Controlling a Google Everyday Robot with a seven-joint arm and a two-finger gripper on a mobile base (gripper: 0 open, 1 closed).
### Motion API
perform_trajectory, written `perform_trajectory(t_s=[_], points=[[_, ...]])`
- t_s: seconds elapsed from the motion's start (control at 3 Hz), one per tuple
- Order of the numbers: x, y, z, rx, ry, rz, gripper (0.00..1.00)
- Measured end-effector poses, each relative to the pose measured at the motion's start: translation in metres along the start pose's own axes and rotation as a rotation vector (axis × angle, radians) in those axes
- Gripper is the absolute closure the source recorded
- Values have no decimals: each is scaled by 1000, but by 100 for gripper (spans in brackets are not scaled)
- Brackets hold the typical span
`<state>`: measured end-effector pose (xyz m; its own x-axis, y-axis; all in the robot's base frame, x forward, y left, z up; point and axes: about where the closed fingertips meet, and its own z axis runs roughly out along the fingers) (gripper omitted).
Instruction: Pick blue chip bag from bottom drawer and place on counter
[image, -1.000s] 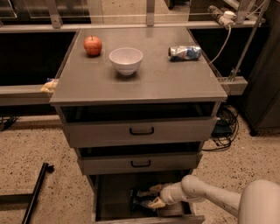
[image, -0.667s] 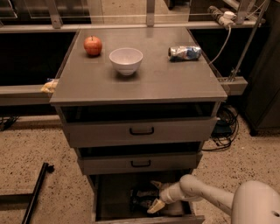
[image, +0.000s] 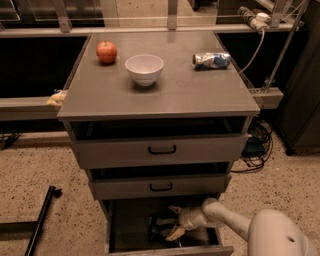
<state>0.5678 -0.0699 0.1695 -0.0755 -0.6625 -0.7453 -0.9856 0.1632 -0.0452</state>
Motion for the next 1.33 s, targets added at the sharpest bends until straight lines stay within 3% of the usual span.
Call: perform_trajectory(t_s=[0.67,1.0,1.33], points=[[29,9,16,-39,43,26,63],[35,18,-4,-19,84,62,87],[28,33,-38,15,118,87,100]])
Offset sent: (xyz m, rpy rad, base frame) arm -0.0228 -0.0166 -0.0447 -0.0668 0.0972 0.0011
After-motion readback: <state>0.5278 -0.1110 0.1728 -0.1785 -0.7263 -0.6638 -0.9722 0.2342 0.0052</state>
